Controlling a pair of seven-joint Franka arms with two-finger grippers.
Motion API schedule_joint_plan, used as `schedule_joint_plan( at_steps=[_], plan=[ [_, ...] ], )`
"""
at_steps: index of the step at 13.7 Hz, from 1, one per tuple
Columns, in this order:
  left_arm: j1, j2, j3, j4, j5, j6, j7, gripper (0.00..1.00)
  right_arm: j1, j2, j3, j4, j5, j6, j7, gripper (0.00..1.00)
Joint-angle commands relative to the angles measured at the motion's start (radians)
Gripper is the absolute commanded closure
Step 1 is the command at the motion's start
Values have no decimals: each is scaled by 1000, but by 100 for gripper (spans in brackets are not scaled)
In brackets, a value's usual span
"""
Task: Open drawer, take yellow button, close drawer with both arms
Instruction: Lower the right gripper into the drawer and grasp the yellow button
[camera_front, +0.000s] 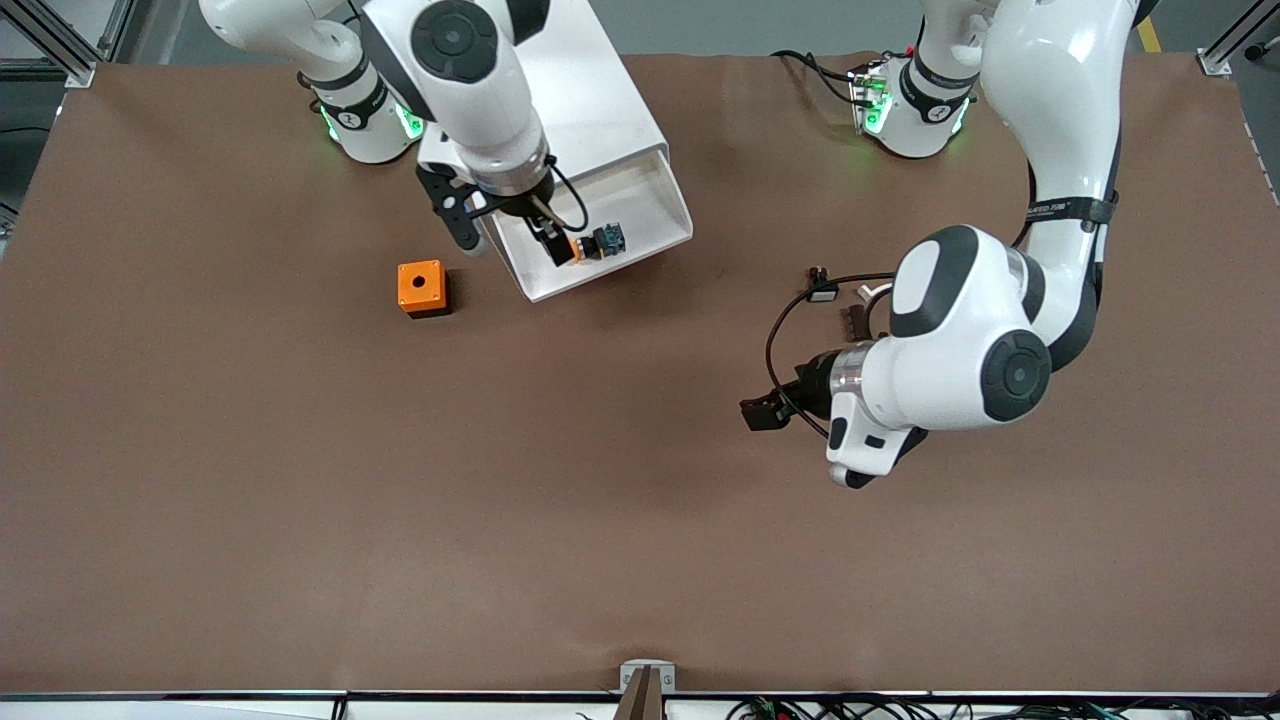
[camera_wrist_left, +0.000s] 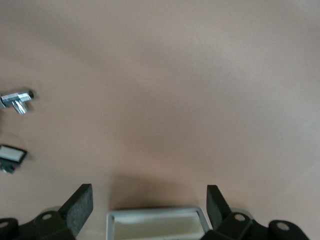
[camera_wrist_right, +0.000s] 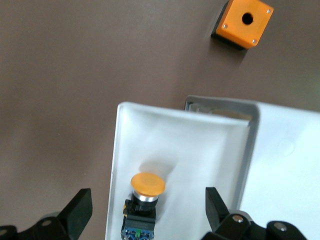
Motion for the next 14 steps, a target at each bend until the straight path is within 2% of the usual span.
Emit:
schedule_joint_plan(
  at_steps=[1,5,10,14],
  plan=[
    [-25,-20,4,-27,78,67,17,0,47,32,-12,4,11,35,40,0],
    [-73,-17,4,-30,190,118,-3,0,74,72,-12,8,11,88,91,0],
    [-103,-17,4,-32,197,118,-18,0,96,94,-13,8,11,113,105,0],
    [-123,-17,4,-39,198,118,-147,0,110,115,-13,8,10,131,128,0]
  ],
)
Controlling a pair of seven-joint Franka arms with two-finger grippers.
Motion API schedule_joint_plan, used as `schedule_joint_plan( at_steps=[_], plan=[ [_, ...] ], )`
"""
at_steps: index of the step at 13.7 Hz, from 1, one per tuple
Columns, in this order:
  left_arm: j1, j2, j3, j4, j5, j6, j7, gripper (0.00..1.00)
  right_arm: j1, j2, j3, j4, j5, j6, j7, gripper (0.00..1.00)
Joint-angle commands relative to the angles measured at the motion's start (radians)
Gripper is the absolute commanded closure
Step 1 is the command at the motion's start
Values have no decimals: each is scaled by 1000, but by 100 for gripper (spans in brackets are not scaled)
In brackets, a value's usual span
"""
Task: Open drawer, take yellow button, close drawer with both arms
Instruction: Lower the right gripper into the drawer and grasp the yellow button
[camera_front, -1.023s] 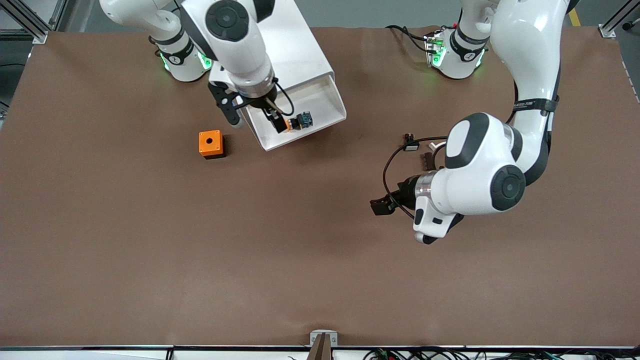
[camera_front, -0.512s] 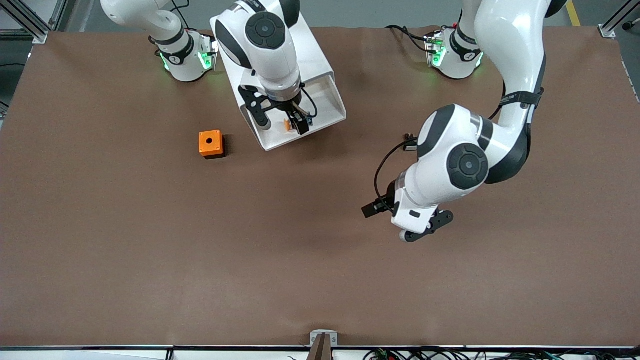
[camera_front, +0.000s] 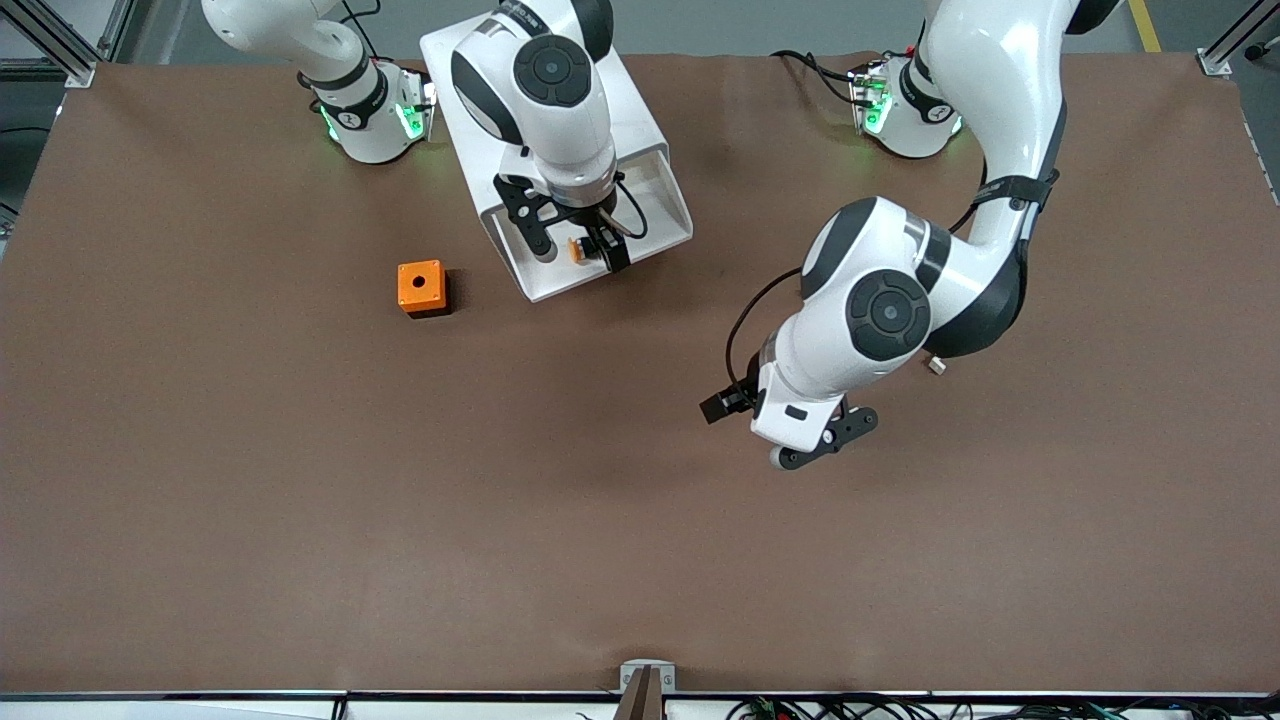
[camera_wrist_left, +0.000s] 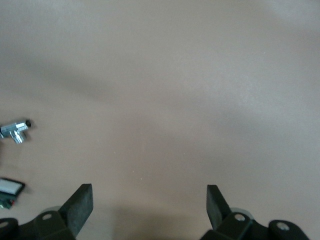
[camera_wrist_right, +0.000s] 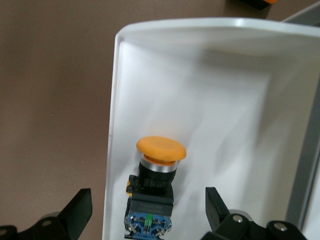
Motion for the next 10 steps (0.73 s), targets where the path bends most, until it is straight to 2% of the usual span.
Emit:
schedule_joint_plan(
  at_steps=[1,3,4,5,6,8,9,10],
  plan=[
    [-17,-17,4,-23,23,15,-55,0,22,17,-13,8,8,11,23,0],
    [-25,-17,4,-24,23,15,-55,0,20,17,-11,8,8,13,17,26],
    [-26,-17,4,-24,23,15,-55,0,20,17,-11,10,8,10,14,43],
    [-28,-19,4,-24,23,15,-53,0,20,16,-11,10,8,10,10,54],
    [-31,-19,4,-24,23,15,-50,0,19,13,-11,14,8,8,9,63],
    [-36,-20,4,-26,23,11,-52,0,16,10,-13,25,8,-1,7,67],
    [-37,-22,4,-26,21,9,-53,0,16,8,-13,25,8,-1,7,73],
    [-37,-22,3,-24,21,8,-55,0,17,6,-13,25,7,-2,6,83]
  ],
)
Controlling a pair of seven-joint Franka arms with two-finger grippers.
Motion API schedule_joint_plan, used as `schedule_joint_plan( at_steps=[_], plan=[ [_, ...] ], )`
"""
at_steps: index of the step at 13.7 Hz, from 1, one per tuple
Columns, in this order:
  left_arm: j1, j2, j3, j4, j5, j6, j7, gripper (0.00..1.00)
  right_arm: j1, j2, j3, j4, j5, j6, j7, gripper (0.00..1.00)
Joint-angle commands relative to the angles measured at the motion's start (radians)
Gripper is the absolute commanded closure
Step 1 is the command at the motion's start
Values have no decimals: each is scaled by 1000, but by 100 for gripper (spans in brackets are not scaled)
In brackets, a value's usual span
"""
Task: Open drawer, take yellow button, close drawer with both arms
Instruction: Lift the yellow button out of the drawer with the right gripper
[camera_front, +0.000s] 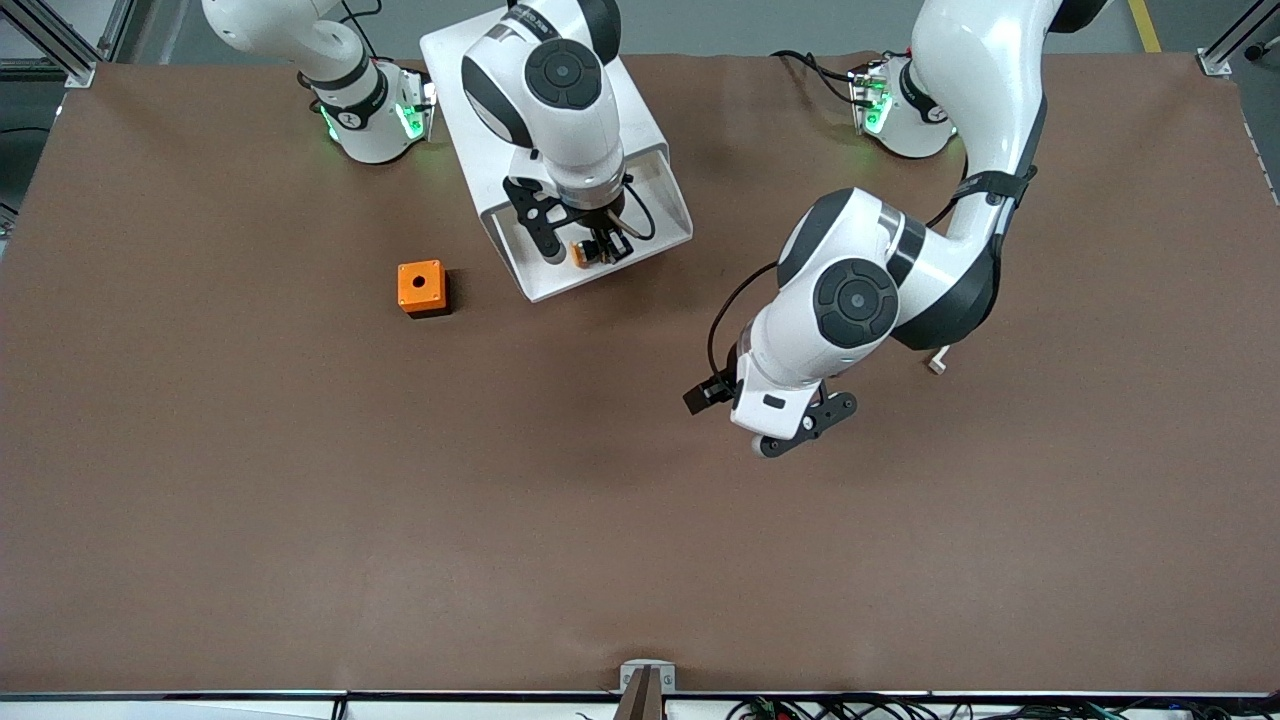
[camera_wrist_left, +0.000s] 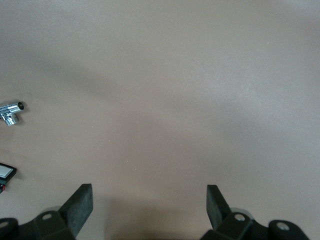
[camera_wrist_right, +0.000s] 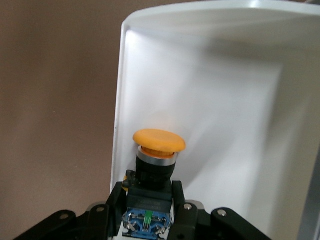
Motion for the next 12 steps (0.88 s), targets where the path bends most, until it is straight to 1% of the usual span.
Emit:
schedule_joint_plan(
  at_steps=[1,2,4,6,8,10,12],
  plan=[
    [-14,-22,3,-20,21,6,-21,0,10,-9,-10,11,4,-14,-2,91],
    [-23,-22,3,-20,19,3,-21,0,11,-11,-9,16,2,-14,-14,100],
    [-32,-23,3,-22,19,-4,-39,0,8,-18,-10,48,2,-42,-69,100],
    [-46,-25,-2,-23,19,-8,-49,0,-18,-18,-17,114,2,-129,-149,100],
    [-55,-31,-5,-25,19,-24,-50,0,-74,-18,-17,167,2,-191,-250,100],
    [-90,-31,-4,-29,21,-50,-50,0,-134,-18,-17,206,2,-261,-398,100],
    [-121,-43,-4,-60,21,-51,-50,0,-209,-20,-17,230,1,-307,-538,100]
  ],
)
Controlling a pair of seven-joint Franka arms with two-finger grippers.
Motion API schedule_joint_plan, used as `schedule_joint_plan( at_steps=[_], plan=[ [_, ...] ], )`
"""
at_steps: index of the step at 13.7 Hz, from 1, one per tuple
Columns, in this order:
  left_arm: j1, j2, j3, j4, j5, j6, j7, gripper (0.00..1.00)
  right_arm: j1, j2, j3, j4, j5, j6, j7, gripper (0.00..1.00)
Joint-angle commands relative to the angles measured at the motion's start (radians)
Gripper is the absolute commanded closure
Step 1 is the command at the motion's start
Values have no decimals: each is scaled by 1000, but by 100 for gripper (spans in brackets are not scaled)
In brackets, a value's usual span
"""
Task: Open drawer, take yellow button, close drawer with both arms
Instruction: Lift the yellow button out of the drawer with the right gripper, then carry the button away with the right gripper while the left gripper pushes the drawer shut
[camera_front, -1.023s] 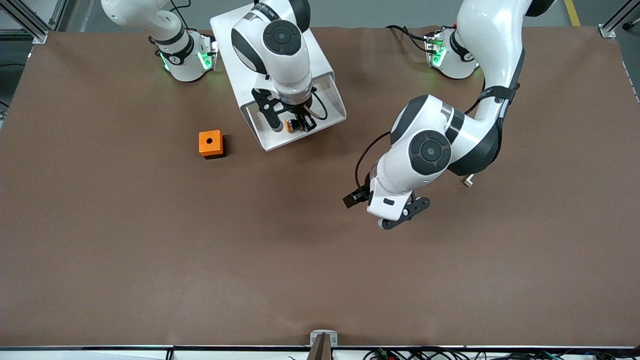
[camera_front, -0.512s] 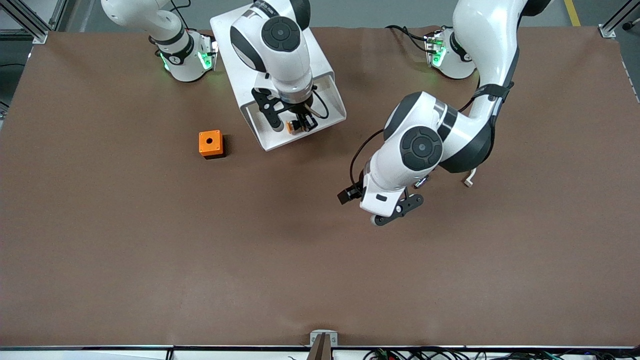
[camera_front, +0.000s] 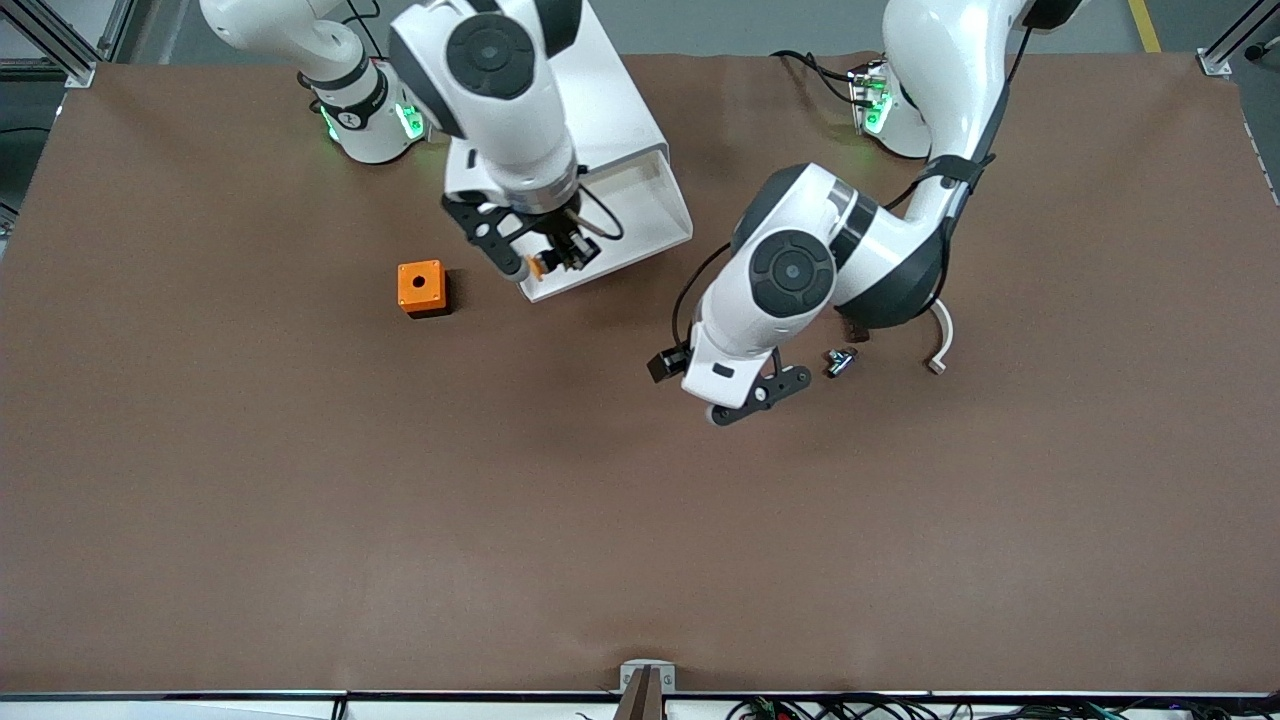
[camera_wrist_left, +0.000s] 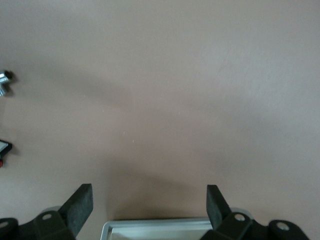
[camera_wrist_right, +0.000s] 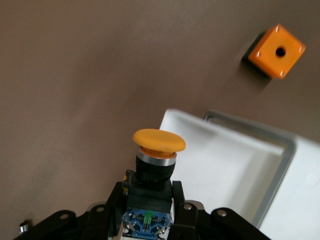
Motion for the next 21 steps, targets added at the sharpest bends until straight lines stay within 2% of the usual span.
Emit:
schedule_joint_plan(
  at_steps=[1,5,12,17,21],
  plan=[
    [-44,-41,5,-59,21,-7,-17,0,-113,-10,11,33,3,-61,-205,100],
    [-109,-31,5,-64,21,-12,-22,0,-291,-8,11,29,1,-110,-507,100],
    [-152,-18,2,-62,13,-50,-54,0,-576,32,11,7,-23,-95,-983,100],
    [-173,-2,0,-61,-5,-72,-65,0,-742,100,11,-39,-66,41,-1337,100],
    [-186,5,0,-61,-102,-72,-118,0,-838,197,11,-40,-66,149,-1549,100]
  ],
)
